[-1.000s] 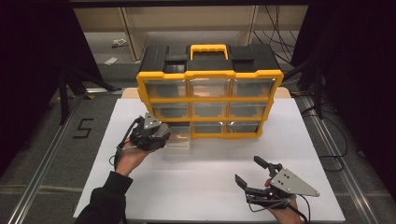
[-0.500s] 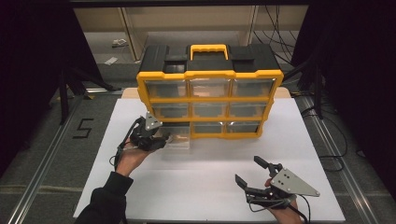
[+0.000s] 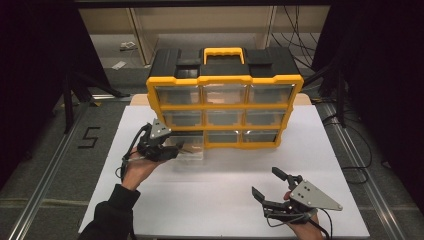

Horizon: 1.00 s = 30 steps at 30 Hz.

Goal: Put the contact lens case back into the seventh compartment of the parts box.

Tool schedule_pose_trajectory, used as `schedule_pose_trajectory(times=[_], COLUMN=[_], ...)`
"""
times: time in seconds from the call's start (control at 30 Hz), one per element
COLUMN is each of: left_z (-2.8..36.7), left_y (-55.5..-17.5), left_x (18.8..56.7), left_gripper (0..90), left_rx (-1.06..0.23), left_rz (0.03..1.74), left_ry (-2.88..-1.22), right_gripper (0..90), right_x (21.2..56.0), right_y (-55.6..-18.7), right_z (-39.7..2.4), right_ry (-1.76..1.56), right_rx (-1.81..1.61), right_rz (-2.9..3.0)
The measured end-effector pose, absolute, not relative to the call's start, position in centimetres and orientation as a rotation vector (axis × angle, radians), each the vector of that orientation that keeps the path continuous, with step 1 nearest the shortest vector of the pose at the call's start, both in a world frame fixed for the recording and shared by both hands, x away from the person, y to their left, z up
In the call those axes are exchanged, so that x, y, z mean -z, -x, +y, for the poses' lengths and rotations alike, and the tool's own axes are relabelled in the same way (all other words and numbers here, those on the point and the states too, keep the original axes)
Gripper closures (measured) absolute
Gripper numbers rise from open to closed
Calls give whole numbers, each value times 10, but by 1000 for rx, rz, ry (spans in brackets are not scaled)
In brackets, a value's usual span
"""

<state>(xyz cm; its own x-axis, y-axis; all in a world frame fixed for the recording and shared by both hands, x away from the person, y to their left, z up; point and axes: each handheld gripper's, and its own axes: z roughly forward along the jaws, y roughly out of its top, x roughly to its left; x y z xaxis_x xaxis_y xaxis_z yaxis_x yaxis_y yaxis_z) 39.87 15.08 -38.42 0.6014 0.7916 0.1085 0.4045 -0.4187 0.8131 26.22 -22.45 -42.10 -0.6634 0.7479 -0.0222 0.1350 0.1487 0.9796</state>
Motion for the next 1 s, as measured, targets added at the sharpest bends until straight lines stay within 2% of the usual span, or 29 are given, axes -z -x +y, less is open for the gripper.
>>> schedule_pose_trajectory(times=[0.2,0.33,0.57,1.0], left_z=[150,153,156,155], left_y=[-399,-399,-397,-391], left_x=[383,385,384,378], left_gripper=[279,232,188,182], left_rx=[-563,-542,-534,-490], left_rz=[944,937,932,900], left_ry=[-2009,-1990,-1946,-1849], right_gripper=[177,177,177,177], right_x=[421,421,421,421], right_y=[-262,-262,-262,-262], right_z=[-225,-224,-225,-224], right_ry=[-841,-837,-839,-838], right_rx=[-1548,-1547,-1547,-1547], right_rz=[1913,1913,1913,1913])
